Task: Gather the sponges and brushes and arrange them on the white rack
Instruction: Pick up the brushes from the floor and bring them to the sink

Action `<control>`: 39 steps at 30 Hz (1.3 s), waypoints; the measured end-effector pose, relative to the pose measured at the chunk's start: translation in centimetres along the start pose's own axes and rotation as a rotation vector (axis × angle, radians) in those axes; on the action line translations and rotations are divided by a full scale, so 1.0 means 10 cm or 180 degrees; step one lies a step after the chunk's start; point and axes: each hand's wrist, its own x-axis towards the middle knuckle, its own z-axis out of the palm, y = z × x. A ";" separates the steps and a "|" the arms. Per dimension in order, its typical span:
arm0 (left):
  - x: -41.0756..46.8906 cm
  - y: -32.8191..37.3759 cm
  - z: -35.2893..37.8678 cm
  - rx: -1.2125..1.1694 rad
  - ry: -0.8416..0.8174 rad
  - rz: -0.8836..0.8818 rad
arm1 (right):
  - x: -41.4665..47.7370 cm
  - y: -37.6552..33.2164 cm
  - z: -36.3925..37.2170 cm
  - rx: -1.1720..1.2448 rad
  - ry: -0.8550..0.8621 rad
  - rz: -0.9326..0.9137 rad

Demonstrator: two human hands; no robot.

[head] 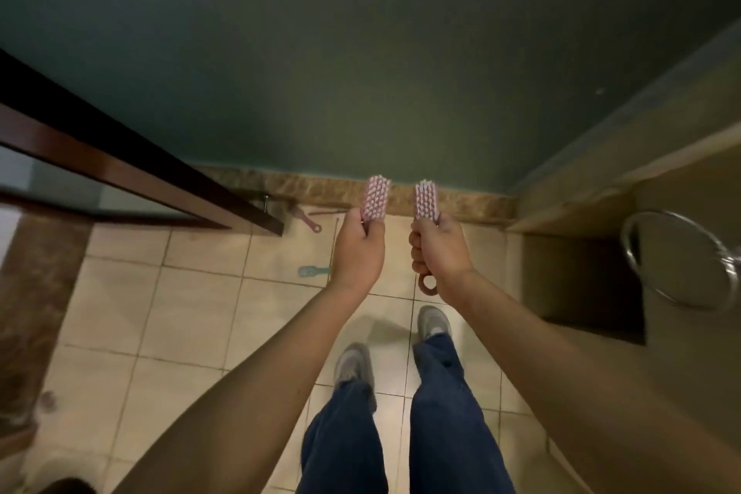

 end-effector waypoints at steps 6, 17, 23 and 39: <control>-0.61 0.74 -0.17 0.0214 -0.0518 0.0416 | -0.99 -0.47 -0.19 0.0289 0.0360 -0.0302; -1.27 1.50 0.00 0.0858 -0.1384 0.1305 | -2.11 -0.71 -0.58 0.0943 0.1305 -0.0789; -1.67 1.80 0.46 0.0831 -0.2108 0.1488 | -2.64 -0.67 -1.08 0.1446 0.1843 -0.1122; -3.70 1.99 1.93 0.1171 -0.3913 0.1924 | -4.01 0.13 -2.72 0.2298 0.3187 -0.1407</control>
